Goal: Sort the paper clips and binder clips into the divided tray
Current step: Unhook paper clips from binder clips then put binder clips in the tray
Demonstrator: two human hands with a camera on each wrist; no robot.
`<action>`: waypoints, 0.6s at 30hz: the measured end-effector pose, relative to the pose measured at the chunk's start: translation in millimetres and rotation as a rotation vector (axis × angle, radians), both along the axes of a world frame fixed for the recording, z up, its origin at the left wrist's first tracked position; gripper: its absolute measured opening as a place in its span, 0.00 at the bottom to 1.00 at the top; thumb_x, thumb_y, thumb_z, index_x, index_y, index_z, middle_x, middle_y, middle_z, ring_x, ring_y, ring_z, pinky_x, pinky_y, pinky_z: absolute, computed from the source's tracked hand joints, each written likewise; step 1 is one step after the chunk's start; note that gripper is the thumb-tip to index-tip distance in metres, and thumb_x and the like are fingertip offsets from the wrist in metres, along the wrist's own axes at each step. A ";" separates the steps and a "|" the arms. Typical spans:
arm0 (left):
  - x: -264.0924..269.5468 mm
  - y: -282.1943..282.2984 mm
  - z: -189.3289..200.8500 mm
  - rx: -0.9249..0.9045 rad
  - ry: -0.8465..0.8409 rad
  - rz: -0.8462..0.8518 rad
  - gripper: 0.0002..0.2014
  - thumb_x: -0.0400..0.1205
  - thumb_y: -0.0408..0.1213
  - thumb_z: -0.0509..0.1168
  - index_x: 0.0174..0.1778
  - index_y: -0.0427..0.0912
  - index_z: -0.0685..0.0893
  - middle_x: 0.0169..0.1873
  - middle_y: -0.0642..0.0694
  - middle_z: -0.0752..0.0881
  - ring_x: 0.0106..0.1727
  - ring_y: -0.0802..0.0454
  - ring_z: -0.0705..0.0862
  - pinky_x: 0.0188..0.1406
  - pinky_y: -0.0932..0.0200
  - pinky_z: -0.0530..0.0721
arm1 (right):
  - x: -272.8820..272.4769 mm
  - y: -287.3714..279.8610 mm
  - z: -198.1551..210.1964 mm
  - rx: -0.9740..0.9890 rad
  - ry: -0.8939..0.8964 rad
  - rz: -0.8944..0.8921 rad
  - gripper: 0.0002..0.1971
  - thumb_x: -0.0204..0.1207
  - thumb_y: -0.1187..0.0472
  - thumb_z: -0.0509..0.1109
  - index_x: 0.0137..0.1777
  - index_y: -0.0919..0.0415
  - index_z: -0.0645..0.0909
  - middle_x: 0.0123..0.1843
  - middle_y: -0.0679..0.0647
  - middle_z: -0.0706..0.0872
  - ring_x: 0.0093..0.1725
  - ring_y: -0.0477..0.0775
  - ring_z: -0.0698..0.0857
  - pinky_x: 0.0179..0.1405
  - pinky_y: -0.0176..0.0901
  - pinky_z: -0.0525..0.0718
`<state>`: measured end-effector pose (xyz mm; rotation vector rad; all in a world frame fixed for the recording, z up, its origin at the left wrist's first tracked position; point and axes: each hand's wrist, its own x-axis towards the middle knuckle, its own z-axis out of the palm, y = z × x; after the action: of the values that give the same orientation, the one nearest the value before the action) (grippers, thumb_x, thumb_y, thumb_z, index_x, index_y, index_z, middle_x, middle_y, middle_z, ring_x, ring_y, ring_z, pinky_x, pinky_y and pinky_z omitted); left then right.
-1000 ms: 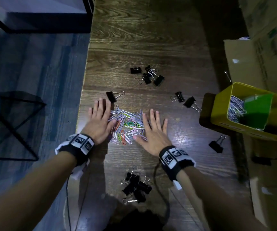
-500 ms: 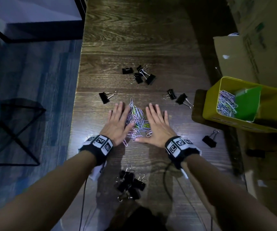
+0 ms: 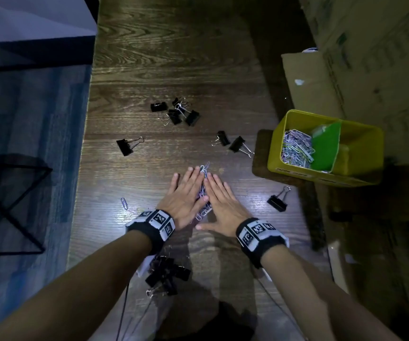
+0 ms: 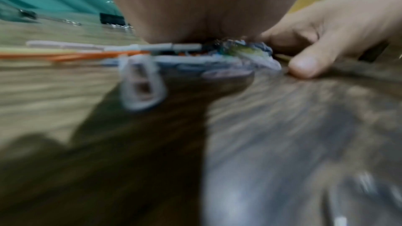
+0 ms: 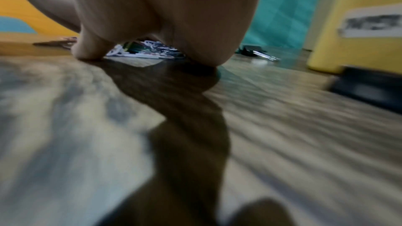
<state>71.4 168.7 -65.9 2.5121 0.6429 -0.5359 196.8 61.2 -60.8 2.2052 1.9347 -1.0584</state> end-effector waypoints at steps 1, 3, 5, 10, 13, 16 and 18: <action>3.0 -3.1 3.8 -0.044 -0.012 -0.008 0.32 0.82 0.58 0.32 0.77 0.48 0.30 0.77 0.51 0.29 0.78 0.54 0.27 0.78 0.45 0.28 | 3.7 -7.0 0.5 0.004 0.014 -0.015 0.61 0.68 0.28 0.64 0.79 0.62 0.25 0.81 0.56 0.24 0.80 0.52 0.25 0.82 0.53 0.36; 2.3 0.8 12.4 -0.135 -0.096 0.075 0.30 0.84 0.57 0.36 0.78 0.51 0.33 0.77 0.53 0.31 0.79 0.56 0.30 0.79 0.45 0.31 | 9.9 -14.0 4.9 0.015 0.062 -0.070 0.64 0.65 0.29 0.68 0.79 0.59 0.25 0.80 0.54 0.23 0.79 0.50 0.24 0.81 0.50 0.34; -10.7 16.2 16.7 -0.111 -0.216 0.301 0.30 0.85 0.55 0.40 0.80 0.51 0.39 0.79 0.52 0.37 0.80 0.56 0.34 0.79 0.46 0.34 | 16.8 -11.0 9.5 0.025 0.072 -0.117 0.68 0.60 0.27 0.71 0.79 0.58 0.24 0.80 0.53 0.22 0.79 0.49 0.24 0.80 0.50 0.32; -63.8 42.8 15.7 -0.038 -0.107 0.744 0.29 0.86 0.52 0.42 0.81 0.46 0.42 0.81 0.45 0.39 0.81 0.50 0.36 0.76 0.45 0.34 | 25.2 14.9 11.4 -0.008 -0.029 -0.033 0.76 0.50 0.24 0.74 0.79 0.59 0.23 0.78 0.53 0.20 0.78 0.54 0.22 0.78 0.56 0.28; -70.8 26.4 10.0 -0.021 -0.030 0.702 0.30 0.86 0.50 0.43 0.81 0.45 0.40 0.81 0.42 0.37 0.81 0.47 0.34 0.77 0.43 0.34 | 19.2 18.5 6.3 -0.065 -0.049 0.033 0.77 0.48 0.24 0.74 0.78 0.59 0.22 0.76 0.54 0.17 0.77 0.56 0.21 0.78 0.60 0.28; -57.2 -2.6 5.3 -0.033 -0.030 0.626 0.31 0.86 0.53 0.41 0.80 0.44 0.38 0.80 0.42 0.33 0.80 0.48 0.30 0.77 0.46 0.31 | 6.3 13.5 3.5 -0.072 -0.061 0.031 0.76 0.50 0.25 0.74 0.79 0.61 0.24 0.77 0.56 0.18 0.77 0.58 0.21 0.76 0.62 0.27; -40.0 -22.0 4.6 -0.055 -0.032 0.536 0.33 0.83 0.58 0.35 0.79 0.45 0.34 0.76 0.46 0.28 0.77 0.51 0.25 0.76 0.48 0.28 | -3.1 8.7 3.6 -0.052 -0.055 0.032 0.73 0.54 0.27 0.74 0.79 0.63 0.25 0.77 0.57 0.19 0.78 0.58 0.22 0.76 0.62 0.26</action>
<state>31.4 146.8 -61.3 2.1617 1.2150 -0.3062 193.7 69.9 -57.3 2.1451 1.8913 -1.0202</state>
